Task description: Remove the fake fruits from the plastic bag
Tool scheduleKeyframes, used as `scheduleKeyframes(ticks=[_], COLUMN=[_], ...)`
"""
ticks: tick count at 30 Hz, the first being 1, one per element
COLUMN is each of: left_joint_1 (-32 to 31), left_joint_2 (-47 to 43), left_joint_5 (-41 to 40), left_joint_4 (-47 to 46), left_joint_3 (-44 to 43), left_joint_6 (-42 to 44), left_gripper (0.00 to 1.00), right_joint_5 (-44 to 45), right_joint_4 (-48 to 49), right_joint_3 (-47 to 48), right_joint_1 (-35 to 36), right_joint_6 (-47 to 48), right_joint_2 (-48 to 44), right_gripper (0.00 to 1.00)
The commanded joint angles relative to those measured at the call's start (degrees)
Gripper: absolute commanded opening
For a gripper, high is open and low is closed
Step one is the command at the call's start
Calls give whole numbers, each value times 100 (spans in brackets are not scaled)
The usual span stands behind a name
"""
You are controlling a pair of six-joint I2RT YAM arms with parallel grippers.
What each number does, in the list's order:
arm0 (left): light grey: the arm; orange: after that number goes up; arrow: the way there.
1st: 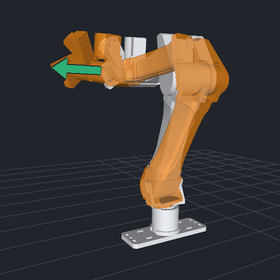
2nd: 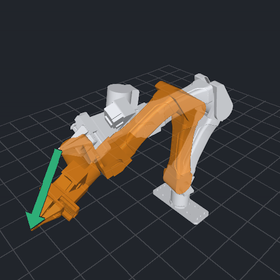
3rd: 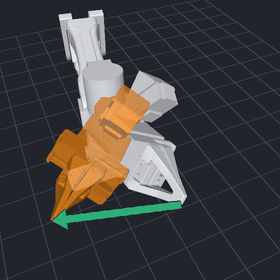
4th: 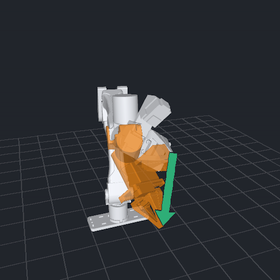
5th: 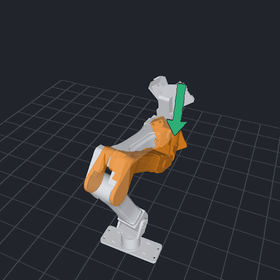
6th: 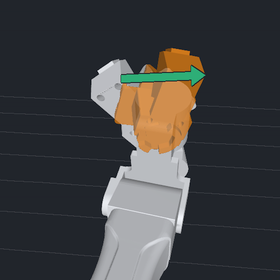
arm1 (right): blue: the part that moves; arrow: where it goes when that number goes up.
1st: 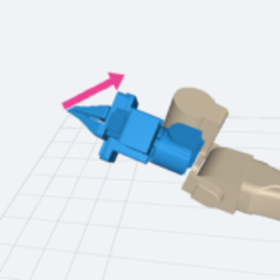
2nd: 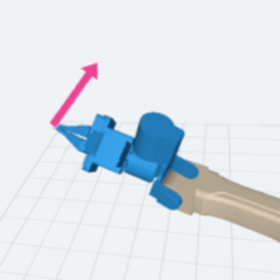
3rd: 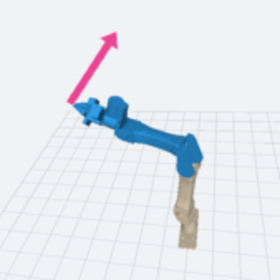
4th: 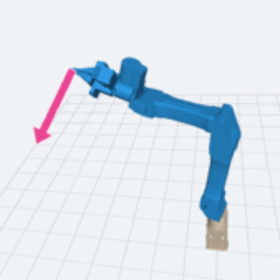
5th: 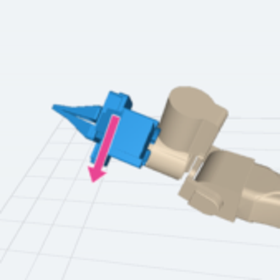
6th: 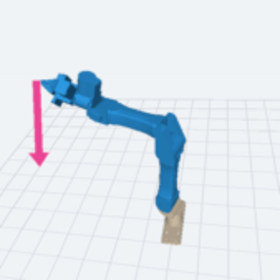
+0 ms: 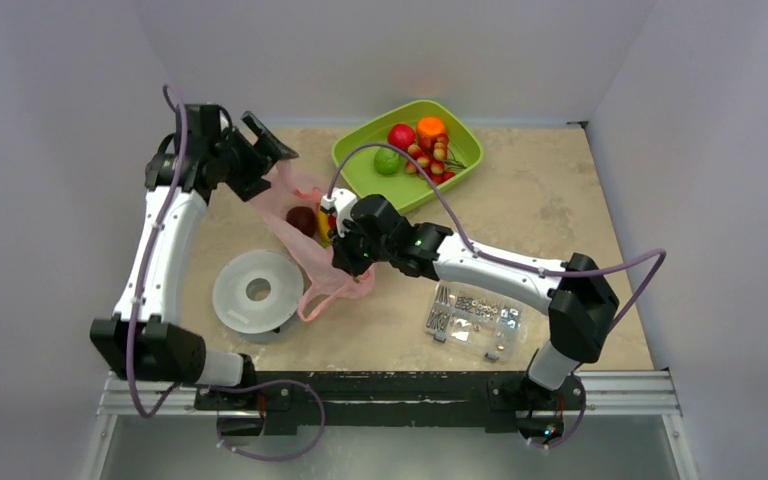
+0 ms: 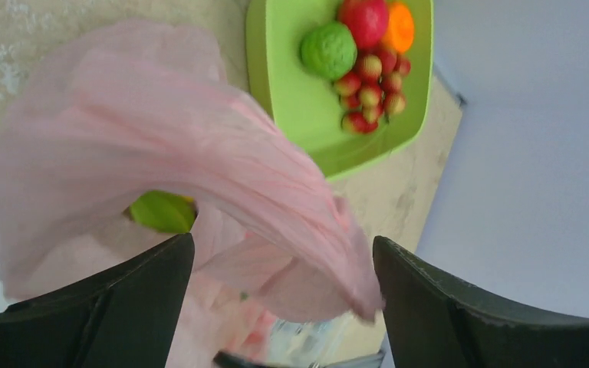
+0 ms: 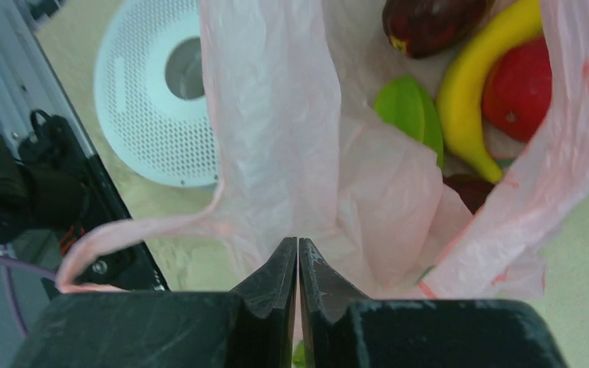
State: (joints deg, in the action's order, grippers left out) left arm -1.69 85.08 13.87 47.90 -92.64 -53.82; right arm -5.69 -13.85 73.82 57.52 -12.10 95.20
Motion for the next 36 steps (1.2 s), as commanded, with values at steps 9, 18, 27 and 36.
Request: scheduleKeyframes(ticks=[9,18,27,36], left_joint_1=[-109,-112,-498,-644], left_joint_2=[-3250,-3448,-2064,-2179], left_joint_5=[93,245,-394,-312], left_joint_4=[1218,-71,-262,236], left_joint_3=[1791,3422,3068,3588], left_joint_6=[1644,135,763,1905], left_gripper=[71,96,77,11], right_joint_5=[210,420,505,1502], right_joint_4=[-655,-1012,-753,-999], right_joint_3=[1611,2565,2729,3912], right_joint_1=[-302,-302,-301,-380], right_joint_6=[-347,-458,-630,-432], right_joint_2=[688,1467,1846,2873], right_gripper=[7,10,9,11])
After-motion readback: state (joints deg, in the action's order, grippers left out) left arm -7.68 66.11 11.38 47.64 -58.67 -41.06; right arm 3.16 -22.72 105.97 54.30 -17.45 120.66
